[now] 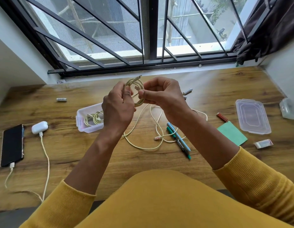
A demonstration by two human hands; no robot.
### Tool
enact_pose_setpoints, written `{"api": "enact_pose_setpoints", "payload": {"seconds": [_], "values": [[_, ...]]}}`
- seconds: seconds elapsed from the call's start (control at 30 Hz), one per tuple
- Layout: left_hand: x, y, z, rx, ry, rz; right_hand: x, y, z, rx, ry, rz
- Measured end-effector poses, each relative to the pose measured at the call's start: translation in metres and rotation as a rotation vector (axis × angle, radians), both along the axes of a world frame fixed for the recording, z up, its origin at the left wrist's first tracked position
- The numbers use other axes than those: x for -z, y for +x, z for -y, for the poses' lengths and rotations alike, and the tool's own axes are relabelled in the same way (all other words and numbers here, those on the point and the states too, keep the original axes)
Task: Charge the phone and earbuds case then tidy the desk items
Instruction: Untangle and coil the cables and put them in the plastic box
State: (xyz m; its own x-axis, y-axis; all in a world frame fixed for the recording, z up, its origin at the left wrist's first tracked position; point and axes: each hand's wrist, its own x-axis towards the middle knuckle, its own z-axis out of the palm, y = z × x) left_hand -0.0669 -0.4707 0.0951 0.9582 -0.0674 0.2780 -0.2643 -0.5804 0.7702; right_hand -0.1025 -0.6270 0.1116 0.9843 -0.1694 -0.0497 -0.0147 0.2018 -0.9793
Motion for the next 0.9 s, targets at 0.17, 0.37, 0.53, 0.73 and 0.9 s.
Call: {"api": "enact_pose_setpoints", "payload": {"seconds": [0.17, 0.37, 0.53, 0.73, 0.9], "values": [[-0.004, -0.003, 0.001, 0.079, -0.067, -0.245, -0.002, 0.002, 0.004, -0.007, 0.008, -0.019], [-0.001, 0.005, -0.005, 0.078, -0.133, -0.029, 0.002, 0.001, 0.007, -0.042, 0.148, -0.034], [-0.002, 0.005, -0.003, 0.201, -0.170, 0.238, -0.001, 0.002, 0.002, -0.010, 0.196, -0.058], [0.005, 0.005, -0.003, 0.210, -0.149, 0.288, 0.000, 0.003, 0.000, 0.042, 0.303, -0.114], [0.013, 0.003, 0.001, 0.184, -0.380, 0.117, 0.001, 0.002, 0.000, 0.027, 0.472, -0.163]]}}
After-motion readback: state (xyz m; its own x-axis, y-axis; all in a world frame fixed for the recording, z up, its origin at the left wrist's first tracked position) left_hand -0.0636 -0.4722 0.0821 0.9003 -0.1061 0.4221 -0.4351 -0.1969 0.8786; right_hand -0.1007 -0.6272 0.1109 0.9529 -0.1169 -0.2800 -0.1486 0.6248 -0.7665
